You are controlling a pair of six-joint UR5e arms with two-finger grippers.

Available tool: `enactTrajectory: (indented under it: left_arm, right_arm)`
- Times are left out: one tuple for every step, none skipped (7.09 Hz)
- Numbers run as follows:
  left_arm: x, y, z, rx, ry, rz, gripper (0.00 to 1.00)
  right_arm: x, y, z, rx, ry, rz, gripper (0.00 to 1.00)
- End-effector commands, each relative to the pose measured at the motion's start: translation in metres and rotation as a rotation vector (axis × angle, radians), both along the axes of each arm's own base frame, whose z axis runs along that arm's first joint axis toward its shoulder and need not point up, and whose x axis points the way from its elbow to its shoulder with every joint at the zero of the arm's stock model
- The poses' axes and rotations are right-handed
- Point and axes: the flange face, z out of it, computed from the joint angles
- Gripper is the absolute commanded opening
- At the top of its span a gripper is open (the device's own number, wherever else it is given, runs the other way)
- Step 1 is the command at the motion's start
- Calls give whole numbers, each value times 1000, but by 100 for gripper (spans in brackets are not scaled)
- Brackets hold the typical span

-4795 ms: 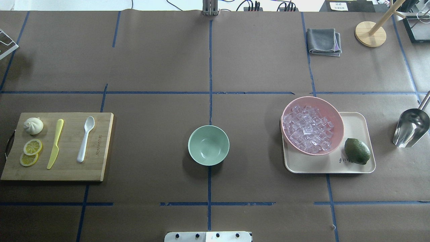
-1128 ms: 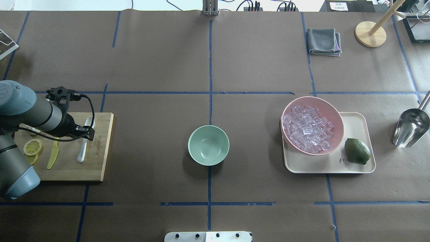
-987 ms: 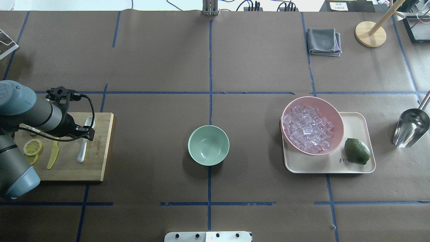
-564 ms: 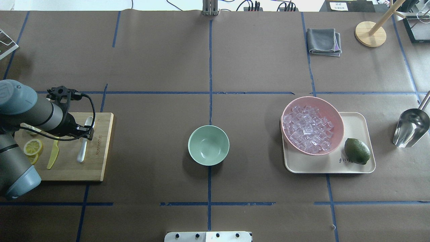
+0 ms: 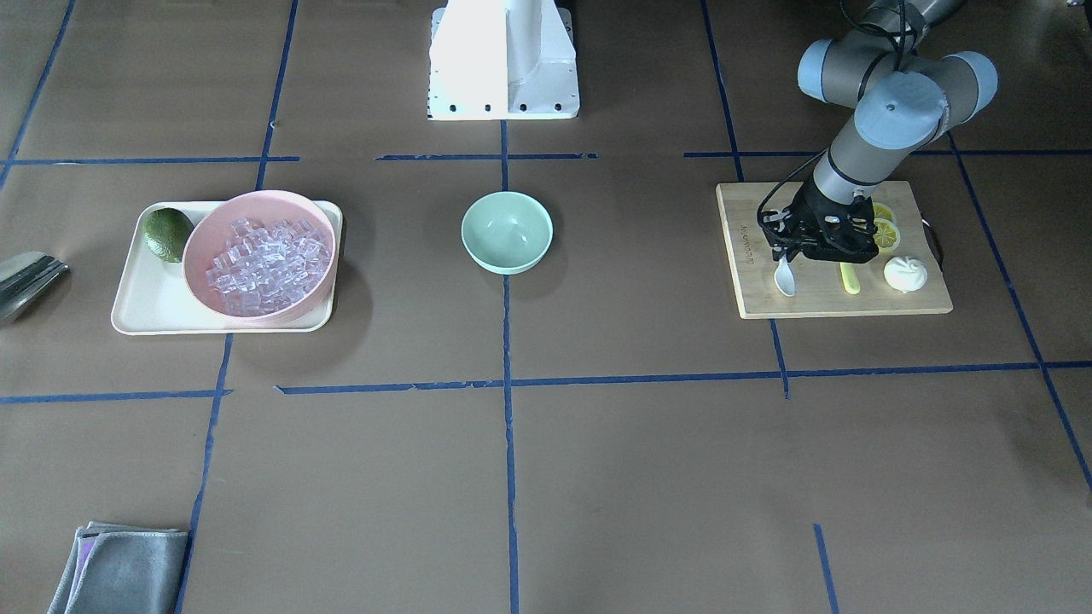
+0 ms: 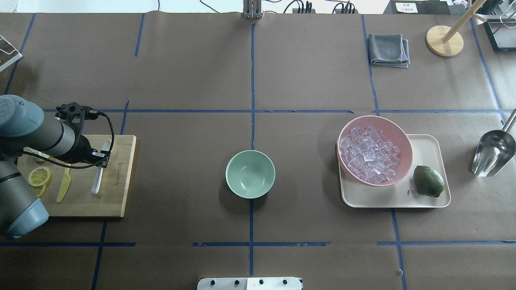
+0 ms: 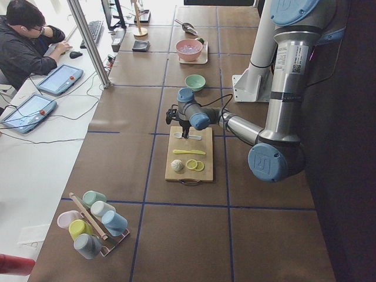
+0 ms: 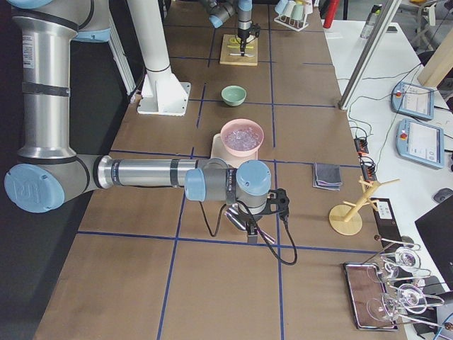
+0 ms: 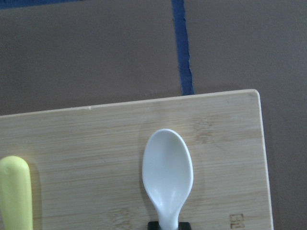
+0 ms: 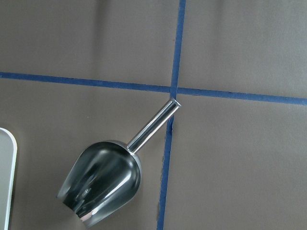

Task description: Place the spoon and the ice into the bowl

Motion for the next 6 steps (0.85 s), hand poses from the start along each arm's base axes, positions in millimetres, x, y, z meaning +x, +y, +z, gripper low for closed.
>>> enactTrajectory:
  left_arm:
    - [-9,6,-14,-10,38,17,0]
    - [-16,6,-29,-15,49,14,0]
    - [-25,8,-59,-53,18,2,0]
    - [-20,4,-113,-80,4,-4,0]
    - [-2,-7,-161,-125,-3,-35,0]
    - [29,5,-201,-168,42,-54,0]
  right_arm:
    - [0,0,-1,2,0,1,100]
    - [0,0,-11,22,0,1,100]
    - [-1,-4,-25,53,5,-4,100]
    - [-1,-11,-33,66,7,-2,100]
    - [-1,-11,-32,64,2,-1,100]
    - [-3,-12,-33,51,-1,8,100]
